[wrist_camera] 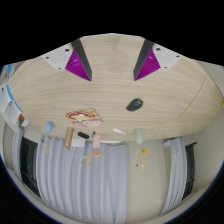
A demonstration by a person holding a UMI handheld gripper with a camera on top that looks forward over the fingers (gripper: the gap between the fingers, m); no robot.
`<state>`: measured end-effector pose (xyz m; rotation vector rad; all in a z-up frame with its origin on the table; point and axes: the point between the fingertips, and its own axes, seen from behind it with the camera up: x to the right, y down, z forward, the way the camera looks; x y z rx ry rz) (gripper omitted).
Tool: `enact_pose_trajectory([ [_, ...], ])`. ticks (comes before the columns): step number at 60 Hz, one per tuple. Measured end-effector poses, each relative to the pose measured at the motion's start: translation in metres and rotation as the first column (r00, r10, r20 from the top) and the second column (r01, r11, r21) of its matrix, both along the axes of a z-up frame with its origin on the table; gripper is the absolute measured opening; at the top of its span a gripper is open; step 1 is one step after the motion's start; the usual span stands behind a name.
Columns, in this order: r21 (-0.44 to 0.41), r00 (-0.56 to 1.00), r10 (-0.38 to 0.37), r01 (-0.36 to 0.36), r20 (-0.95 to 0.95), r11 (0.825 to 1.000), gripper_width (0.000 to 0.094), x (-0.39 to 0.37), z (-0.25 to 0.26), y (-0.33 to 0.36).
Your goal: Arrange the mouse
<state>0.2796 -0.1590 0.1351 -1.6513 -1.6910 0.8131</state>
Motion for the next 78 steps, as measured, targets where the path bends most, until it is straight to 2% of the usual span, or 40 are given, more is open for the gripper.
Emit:
enact_pose_trajectory([
  [21, -0.024, 0.996, 0.078, -0.077, 0.039, 0.997, 0.0859, -0.043, -0.032, -0.108],
  [37, -0.016, 0.999, 0.036, -0.036, 0.038, 0.999, 0.0859, -0.112, -0.071, -0.134],
  [62, 0.002, 0.999, 0.000, -0.001, 0.052, 1.000, 0.0858, -0.218, -0.135, -0.138],
  [78, -0.018, 0.999, -0.001, 0.001, 0.051, 1.000, 0.0866, -0.264, -0.149, -0.148],
])
